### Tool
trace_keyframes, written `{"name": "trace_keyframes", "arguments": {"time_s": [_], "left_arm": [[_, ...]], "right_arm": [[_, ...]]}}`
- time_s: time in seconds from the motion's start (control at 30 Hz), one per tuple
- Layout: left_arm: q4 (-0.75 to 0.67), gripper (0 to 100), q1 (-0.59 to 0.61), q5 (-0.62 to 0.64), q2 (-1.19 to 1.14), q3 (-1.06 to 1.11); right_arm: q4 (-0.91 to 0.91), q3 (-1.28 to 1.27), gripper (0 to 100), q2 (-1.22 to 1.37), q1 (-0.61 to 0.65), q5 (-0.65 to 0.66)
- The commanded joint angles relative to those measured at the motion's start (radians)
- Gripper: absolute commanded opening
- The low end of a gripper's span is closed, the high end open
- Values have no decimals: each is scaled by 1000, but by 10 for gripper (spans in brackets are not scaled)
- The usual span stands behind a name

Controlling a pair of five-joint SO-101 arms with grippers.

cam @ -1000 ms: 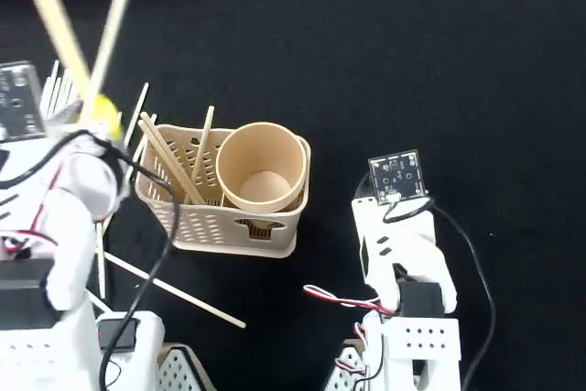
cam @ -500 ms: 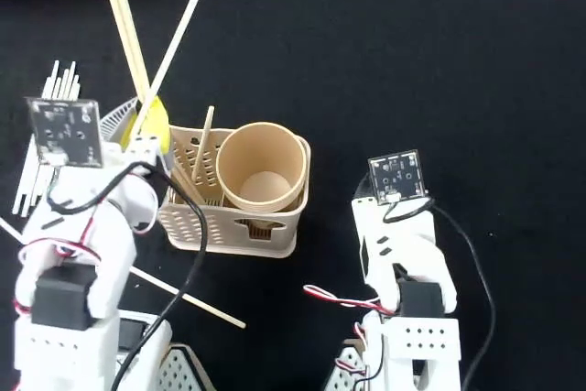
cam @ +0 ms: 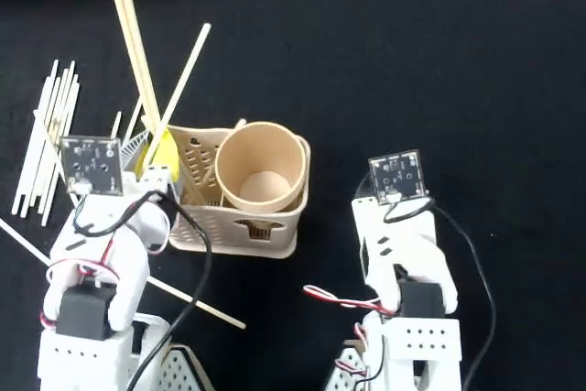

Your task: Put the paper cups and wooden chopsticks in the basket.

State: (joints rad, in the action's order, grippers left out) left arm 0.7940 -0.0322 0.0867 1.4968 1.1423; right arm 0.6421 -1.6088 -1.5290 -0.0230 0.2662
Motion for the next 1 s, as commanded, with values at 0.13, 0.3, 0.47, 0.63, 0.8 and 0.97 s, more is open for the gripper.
{"name": "trace_keyframes", "arguments": {"time_s": [0.13,0.3,0.47,0.63,0.8,0.97], "left_arm": [[144,151,-12,32,51,-50],[178,234,-4,112,44,-82],[186,234,21,112,49,-110],[255,234,179,117,41,-242],[342,234,223,112,41,-312],[345,234,222,114,38,-360]], "right_arm": [[-5,10,14,-8,9,8],[-5,10,14,-8,9,8],[-5,10,14,-8,6,8],[-5,10,14,-8,6,8],[-5,10,14,-8,8,8],[-3,10,14,-8,6,8]]}}
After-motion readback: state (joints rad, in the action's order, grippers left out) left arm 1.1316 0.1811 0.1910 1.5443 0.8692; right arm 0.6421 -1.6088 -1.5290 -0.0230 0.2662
